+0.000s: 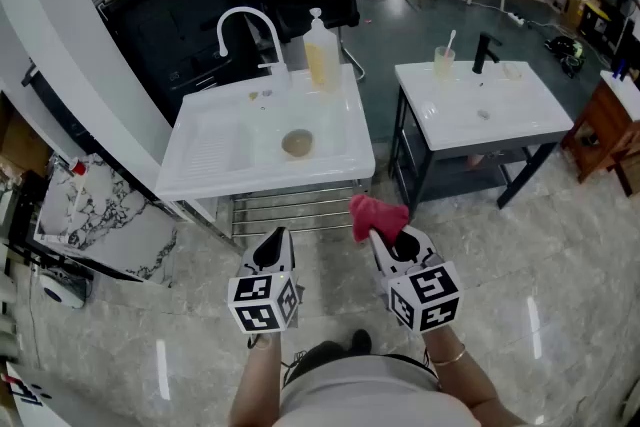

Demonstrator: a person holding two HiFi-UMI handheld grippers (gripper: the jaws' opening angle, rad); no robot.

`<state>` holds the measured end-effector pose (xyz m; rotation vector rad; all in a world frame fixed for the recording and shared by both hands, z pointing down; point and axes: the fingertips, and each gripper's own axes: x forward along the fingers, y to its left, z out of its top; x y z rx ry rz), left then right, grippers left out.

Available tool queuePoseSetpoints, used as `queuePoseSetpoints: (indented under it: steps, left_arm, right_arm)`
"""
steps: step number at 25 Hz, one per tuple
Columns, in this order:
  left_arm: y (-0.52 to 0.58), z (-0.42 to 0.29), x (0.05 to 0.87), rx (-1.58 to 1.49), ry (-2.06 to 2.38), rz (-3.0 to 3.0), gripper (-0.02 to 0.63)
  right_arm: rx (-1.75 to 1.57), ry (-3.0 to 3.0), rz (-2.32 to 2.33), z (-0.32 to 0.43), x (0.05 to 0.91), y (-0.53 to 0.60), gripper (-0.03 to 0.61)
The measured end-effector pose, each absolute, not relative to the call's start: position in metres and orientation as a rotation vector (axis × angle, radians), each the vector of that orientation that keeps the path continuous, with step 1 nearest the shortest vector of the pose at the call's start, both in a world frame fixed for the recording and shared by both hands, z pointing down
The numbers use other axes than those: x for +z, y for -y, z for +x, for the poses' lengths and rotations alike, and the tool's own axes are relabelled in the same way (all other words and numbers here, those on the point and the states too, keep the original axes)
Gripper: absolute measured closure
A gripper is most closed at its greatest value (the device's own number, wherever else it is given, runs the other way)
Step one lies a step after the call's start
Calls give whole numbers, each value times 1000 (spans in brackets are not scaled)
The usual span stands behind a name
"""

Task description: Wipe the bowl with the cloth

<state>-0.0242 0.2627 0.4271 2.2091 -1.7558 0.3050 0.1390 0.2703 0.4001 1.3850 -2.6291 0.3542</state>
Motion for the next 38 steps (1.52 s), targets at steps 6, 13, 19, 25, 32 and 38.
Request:
queuePoseSetpoints:
  steps: [6, 13, 19, 25, 32, 38]
  left_arm:
    - [-265, -28, 425, 311, 1776, 2177, 586]
    - [-263, -38, 425, 300, 1800, 2134, 583]
    - [-239, -48, 426, 293, 1823, 2090, 500]
    - [-199, -62, 429, 280, 1835, 2062, 477]
    - [-127, -90, 439, 276, 1832, 2046, 471]
    - [-46, -118, 450, 288, 1809, 2043, 471]
  right_arm:
    - [418, 2635, 1365, 140, 401, -275, 528]
    - [448, 2648, 1350, 141, 402, -274, 528]
    - [481, 2666, 1351, 143, 403, -251, 528]
    - [516, 2677, 1333, 132, 406, -211, 526]
    - [520, 2683, 1338, 109, 408, -145, 526]
    - [534, 2668, 1352, 82, 411, -67, 526]
